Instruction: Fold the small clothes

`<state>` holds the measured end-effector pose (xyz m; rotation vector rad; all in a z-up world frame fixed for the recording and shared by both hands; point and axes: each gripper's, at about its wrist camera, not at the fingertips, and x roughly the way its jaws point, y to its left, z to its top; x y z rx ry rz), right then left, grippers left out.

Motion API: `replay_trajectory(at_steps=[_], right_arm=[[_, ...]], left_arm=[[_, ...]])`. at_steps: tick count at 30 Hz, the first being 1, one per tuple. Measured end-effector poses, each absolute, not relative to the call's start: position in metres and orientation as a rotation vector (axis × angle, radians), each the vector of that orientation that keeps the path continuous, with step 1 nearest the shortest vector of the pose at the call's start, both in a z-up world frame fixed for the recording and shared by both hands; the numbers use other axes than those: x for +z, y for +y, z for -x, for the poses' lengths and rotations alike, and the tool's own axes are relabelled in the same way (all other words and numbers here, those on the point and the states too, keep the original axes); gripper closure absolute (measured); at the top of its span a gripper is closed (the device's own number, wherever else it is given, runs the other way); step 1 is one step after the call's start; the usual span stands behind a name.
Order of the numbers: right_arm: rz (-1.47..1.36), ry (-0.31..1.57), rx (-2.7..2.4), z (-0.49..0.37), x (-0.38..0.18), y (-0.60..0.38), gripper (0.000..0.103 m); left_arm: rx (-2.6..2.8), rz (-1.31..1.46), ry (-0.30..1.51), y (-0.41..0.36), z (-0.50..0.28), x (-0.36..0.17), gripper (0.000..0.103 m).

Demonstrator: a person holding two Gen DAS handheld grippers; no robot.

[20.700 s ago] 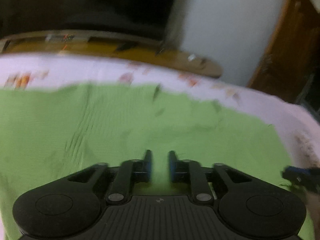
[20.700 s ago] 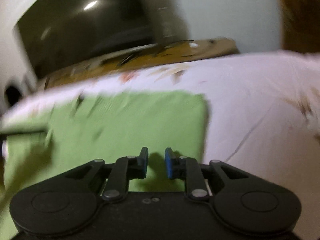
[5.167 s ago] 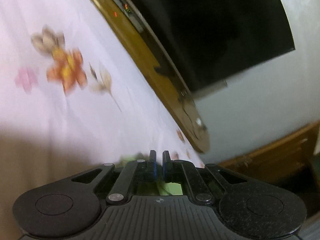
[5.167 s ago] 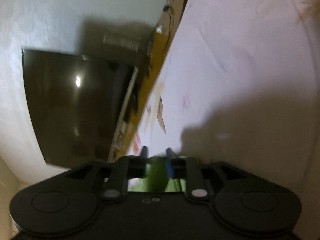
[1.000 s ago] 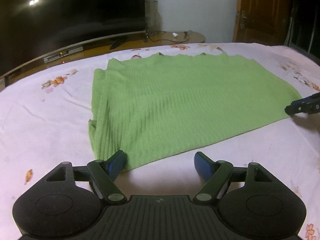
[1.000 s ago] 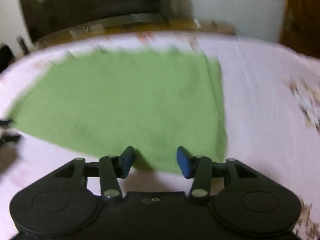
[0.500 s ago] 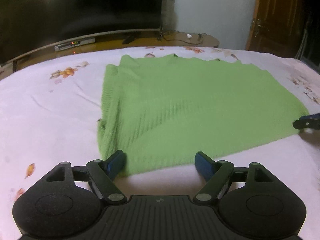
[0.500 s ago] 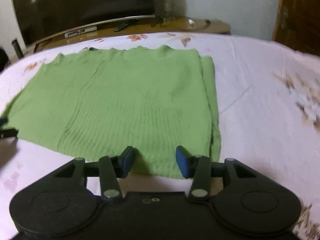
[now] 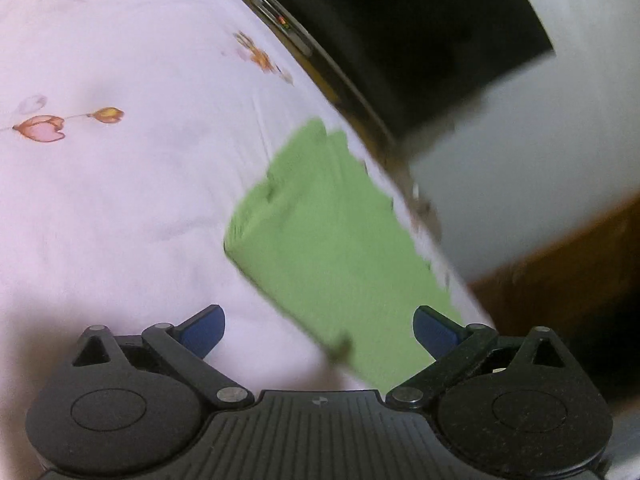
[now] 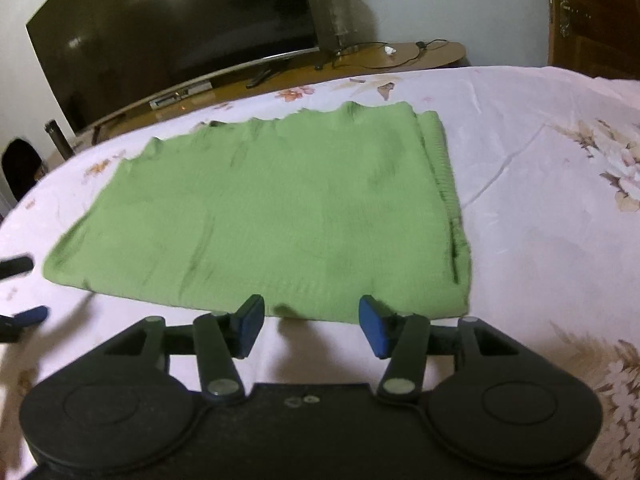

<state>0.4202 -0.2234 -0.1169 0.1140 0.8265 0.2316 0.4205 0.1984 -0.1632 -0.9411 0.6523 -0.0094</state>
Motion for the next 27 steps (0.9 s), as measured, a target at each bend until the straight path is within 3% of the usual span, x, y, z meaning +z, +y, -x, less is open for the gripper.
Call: replay_trajectory(at_steps=[6,7,10,21,24,26,27], right_arm=[[-0.136,0.826,0.259,-0.425,-0.114,-0.219,0.052],[-0.157,0.817,0.261,-0.427,-0.112,-0.219,0.052],[-0.199,0.794,0.278,-0.432,-0.106,-0.218,0.063],[-0.207,0.777,0.334,-0.463,-0.107,-0.202,0.065],[-0.184,0.774,0.346,-0.479,-0.107,-0.192,0.065],[-0.181,0.769,0.36,-0.492,-0.106,-0.184,0.07],[-0.173,0.765,0.365,-0.499,-0.106,-0.179,0.073]], left_arm=[[0.053,0.95,0.558,0.186,-0.436,-0.167,0.006],[0.056,0.959,0.539,0.185,-0.434,-0.17,0.022],[0.054,0.974,0.514,0.185,-0.42,-0.179,0.041],[0.092,1.05,0.486,0.188,-0.454,-0.186,0.043],[0.117,1.092,0.485,0.197,-0.45,-0.192,0.061],[0.14,1.161,0.484,0.205,-0.451,-0.203,0.092],[0.158,1.18,0.501,0.208,-0.453,-0.209,0.094]])
